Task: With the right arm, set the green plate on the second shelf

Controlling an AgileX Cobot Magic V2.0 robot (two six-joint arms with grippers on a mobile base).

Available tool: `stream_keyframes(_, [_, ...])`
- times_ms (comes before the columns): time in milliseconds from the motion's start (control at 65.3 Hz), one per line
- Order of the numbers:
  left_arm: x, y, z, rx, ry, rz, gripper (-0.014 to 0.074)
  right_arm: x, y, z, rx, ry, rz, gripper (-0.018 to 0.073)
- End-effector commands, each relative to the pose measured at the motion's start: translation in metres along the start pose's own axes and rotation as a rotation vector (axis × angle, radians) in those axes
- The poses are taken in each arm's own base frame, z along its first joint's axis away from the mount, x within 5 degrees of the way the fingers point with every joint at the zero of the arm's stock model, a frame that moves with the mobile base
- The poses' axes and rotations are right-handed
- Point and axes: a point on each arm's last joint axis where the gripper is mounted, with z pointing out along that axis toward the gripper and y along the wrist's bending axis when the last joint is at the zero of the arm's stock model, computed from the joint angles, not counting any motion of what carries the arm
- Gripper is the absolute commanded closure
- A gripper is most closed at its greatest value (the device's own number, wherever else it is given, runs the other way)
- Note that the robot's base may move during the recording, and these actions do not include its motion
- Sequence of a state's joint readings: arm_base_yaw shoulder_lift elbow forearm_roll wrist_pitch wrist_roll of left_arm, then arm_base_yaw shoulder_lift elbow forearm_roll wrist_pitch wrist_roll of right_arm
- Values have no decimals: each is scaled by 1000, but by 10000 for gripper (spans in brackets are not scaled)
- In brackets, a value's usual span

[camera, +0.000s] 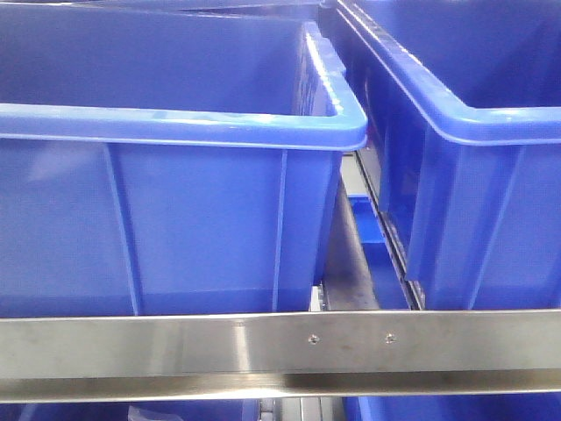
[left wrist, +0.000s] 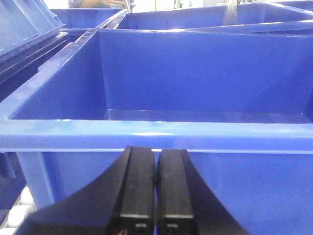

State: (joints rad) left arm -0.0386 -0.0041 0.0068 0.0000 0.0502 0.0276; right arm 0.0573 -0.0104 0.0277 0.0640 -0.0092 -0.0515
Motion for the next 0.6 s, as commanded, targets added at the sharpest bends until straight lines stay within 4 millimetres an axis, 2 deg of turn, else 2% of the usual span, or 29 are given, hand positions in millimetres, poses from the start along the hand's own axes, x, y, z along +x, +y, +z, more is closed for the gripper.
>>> stream_keyframes(0, [5, 0, 0, -2, -55, -1, 466, -18, -1, -3, 9, -154, 20, 510])
stream_keyframes(153, [5, 0, 0, -2, -55, -1, 466, -21, 0, -4, 2, -193, 71, 510])
stream_keyframes(582, [5, 0, 0, -2, -55, -1, 466, -22, 0, -4, -1, -205, 49, 510])
